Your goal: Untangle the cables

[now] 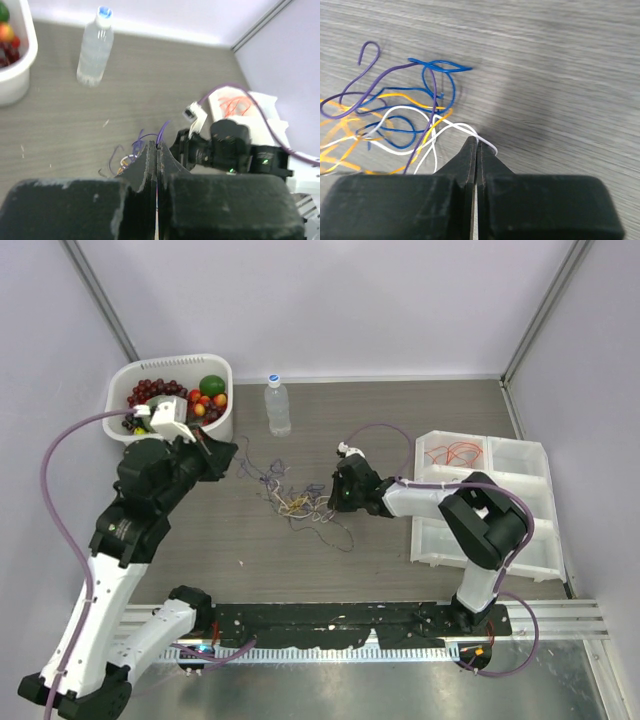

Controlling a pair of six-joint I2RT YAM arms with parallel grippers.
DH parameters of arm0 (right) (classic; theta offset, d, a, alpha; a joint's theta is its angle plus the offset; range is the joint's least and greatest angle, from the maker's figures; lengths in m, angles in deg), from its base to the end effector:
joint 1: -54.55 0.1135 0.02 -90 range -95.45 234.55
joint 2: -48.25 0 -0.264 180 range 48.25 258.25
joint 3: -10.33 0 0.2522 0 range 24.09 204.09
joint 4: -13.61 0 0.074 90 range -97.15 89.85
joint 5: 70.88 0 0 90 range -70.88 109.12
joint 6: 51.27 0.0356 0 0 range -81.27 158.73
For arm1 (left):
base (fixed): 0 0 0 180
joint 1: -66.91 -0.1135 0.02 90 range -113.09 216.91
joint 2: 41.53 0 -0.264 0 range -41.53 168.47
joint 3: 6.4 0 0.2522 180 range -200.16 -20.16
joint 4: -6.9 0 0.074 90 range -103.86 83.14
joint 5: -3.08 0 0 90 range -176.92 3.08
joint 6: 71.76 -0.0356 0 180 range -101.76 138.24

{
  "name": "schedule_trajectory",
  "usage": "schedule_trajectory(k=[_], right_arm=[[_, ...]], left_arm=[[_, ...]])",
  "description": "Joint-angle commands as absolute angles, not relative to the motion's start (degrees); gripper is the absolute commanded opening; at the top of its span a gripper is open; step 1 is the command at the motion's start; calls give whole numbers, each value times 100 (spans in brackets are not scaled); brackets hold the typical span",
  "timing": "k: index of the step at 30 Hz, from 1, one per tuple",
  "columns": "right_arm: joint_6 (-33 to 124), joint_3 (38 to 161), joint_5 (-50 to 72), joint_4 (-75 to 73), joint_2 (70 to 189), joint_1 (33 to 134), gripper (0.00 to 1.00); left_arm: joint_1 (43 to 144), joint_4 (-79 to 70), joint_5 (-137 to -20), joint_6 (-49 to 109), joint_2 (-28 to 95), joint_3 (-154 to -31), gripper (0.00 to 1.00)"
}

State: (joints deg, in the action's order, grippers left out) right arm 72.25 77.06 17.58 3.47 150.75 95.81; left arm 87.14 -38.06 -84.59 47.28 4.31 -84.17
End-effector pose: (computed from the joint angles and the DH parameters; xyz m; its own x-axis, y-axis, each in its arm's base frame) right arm 0.2685 0.2368 0.1451 -0.8219 0.0133 -0.5694 -0.2632 0.8778 0.4003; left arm 0.1467 -0.0556 0.4116 -0.3707 -0.3803 -0.8473 0.2319 0.8455 -0.4809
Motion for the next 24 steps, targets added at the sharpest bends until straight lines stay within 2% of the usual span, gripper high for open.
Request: schedule_trajectory(k=[1, 6, 12, 17, 21, 24], right_arm=[[6590, 7919, 2826, -551, 14837, 9586, 3], [6185, 8175, 3336, -938, 14687, 9577, 1], [6500, 7922, 3687, -974, 14652, 9586, 1], [6940, 7666, 4215, -1017, 14406, 9446, 1], [6809, 7674, 4452, -1139, 14221, 9305, 1], [6686, 7727, 4488, -1290, 14055, 9025, 1]], left_arm=[[8722, -3955, -8507, 4470, 242, -9266, 0], [8730, -4184, -9331, 4207, -92, -9758, 0], [8739, -4615, -11335, 3557, -338, -10374, 0], [8765, -4606, -12084, 2775, -339, -10681, 0], [8845, -4580, -12067, 2598, -312, -10682, 0], [8862, -4650, -12664, 2361, -268, -10700, 0]])
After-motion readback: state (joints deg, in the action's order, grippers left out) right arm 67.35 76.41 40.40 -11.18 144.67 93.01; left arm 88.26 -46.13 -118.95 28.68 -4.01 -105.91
